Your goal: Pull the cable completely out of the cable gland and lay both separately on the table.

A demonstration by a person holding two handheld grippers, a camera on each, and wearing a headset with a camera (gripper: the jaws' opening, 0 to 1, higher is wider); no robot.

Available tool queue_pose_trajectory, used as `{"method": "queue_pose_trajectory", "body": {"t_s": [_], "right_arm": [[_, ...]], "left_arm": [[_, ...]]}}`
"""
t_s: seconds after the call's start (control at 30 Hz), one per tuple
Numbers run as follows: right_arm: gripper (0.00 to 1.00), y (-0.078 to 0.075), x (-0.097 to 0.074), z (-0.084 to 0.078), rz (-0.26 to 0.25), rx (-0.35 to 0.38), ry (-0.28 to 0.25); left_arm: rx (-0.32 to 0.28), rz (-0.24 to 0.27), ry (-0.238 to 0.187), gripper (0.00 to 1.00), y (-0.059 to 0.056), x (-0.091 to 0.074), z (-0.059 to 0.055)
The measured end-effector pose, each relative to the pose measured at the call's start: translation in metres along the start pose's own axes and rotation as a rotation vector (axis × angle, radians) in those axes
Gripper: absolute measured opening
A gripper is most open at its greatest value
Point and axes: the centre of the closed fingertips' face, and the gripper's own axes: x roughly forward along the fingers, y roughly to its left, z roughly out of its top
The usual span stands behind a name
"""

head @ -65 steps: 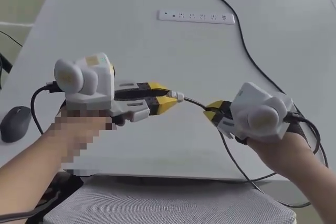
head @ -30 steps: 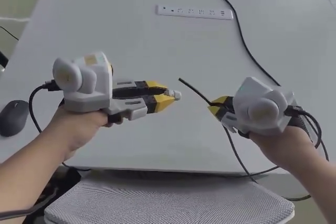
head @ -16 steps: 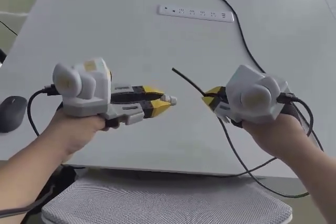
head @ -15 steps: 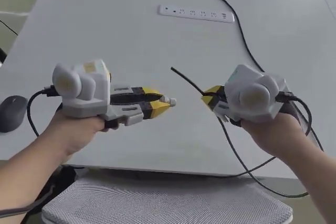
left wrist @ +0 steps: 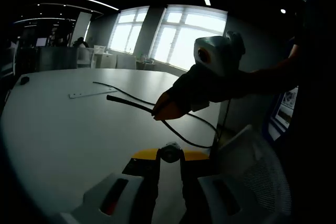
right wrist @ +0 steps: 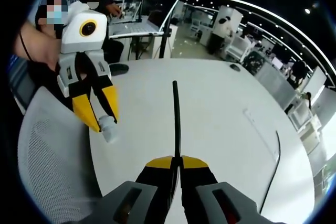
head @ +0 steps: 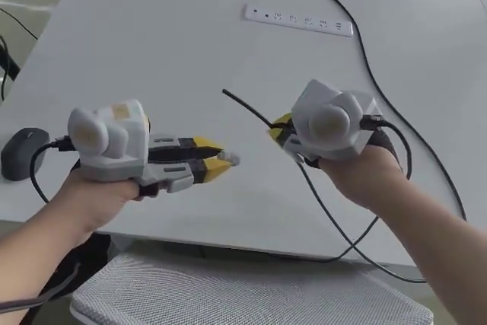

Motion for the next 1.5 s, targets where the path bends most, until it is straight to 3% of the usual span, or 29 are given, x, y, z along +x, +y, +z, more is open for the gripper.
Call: {"method": "queue_pose_trajectory", "body": {"t_s": [0.4,1.03,1.23,1.5], "right_arm": [[0.0,0.013,0.048,0.03,0.048,-0.066,-0.001],[0.0,0.055,0.117,0.052,0.15,-0.225,0.036],[0.0,0.066,0.134,0.051,0.187,-0.257,0.05],[0.0,0.077,0.157,0.037,0.249,-0.251,0.085]], "left_arm": [[-0.028,0.03,0.004,0.15,0.017,-0.014,-0.023],[-0.06,0.07,0.022,0.15,0.043,-0.022,-0.067],[-0.072,0.087,0.03,0.15,0.053,-0.025,-0.08],[-0.096,0.115,0.045,0.15,0.07,-0.027,-0.098]]}}
